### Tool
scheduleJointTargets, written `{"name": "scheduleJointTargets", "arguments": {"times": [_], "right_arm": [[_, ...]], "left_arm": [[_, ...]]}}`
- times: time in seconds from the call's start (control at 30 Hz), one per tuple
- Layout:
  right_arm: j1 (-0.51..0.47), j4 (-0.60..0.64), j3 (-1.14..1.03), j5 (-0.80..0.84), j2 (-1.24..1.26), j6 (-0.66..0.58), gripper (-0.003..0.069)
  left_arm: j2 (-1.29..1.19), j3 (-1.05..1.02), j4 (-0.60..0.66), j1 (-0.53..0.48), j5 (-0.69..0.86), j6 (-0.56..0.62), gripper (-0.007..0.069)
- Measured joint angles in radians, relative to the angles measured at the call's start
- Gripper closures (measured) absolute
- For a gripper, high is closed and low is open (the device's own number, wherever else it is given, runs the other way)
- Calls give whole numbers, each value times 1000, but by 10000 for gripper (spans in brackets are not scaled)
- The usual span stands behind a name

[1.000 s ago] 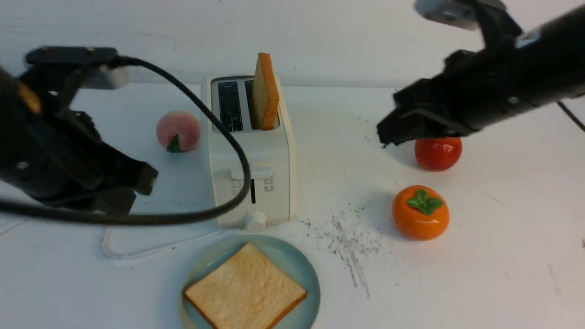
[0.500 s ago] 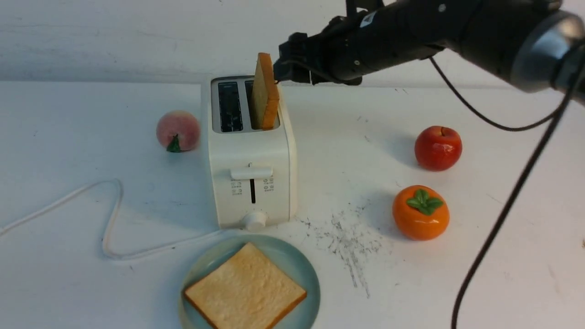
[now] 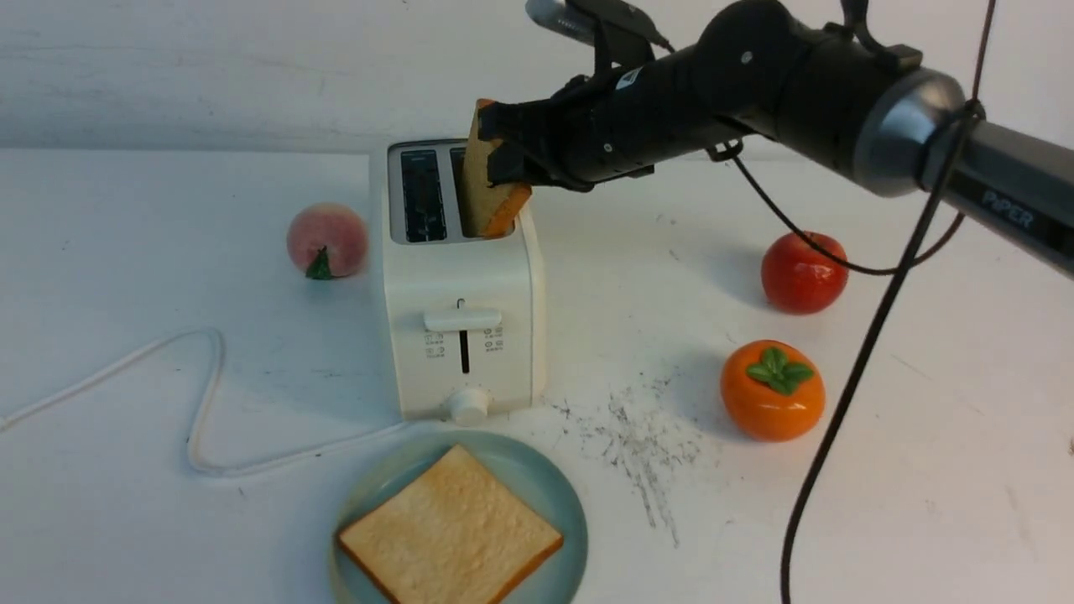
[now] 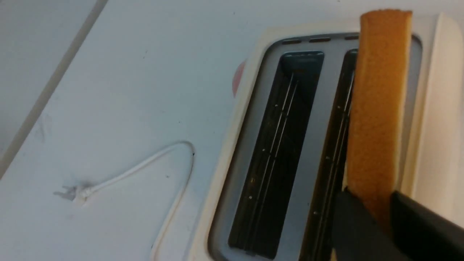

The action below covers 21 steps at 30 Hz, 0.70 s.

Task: Take toasted bread from bread machine on white table place on plate.
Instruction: 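Grasp the toast slice in the toaster and pull it up out of the slot with the right gripper, then place the held slice of bread on top of the slice on the plate with the right gripper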

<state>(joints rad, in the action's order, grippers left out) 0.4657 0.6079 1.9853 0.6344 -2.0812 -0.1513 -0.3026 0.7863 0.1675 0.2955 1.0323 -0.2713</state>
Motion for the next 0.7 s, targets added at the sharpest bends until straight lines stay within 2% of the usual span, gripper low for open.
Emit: {"name": "scheduleJointTargets", "arguments": {"times": [0.17, 0.3, 0.47, 0.7], "right_arm": [[-2, -28, -2, 115, 166, -68, 601], [0, -16, 8, 360, 345, -87, 601], [47, 0, -9, 599, 396, -114, 601], [124, 61, -254, 604, 372, -214, 601]], "left_arm": [[0, 0, -18, 0, -7, 0, 638], [0, 0, -59, 0, -51, 1, 638], [0, 0, -130, 0, -101, 2, 638], [0, 0, -168, 0, -101, 2, 638]]}}
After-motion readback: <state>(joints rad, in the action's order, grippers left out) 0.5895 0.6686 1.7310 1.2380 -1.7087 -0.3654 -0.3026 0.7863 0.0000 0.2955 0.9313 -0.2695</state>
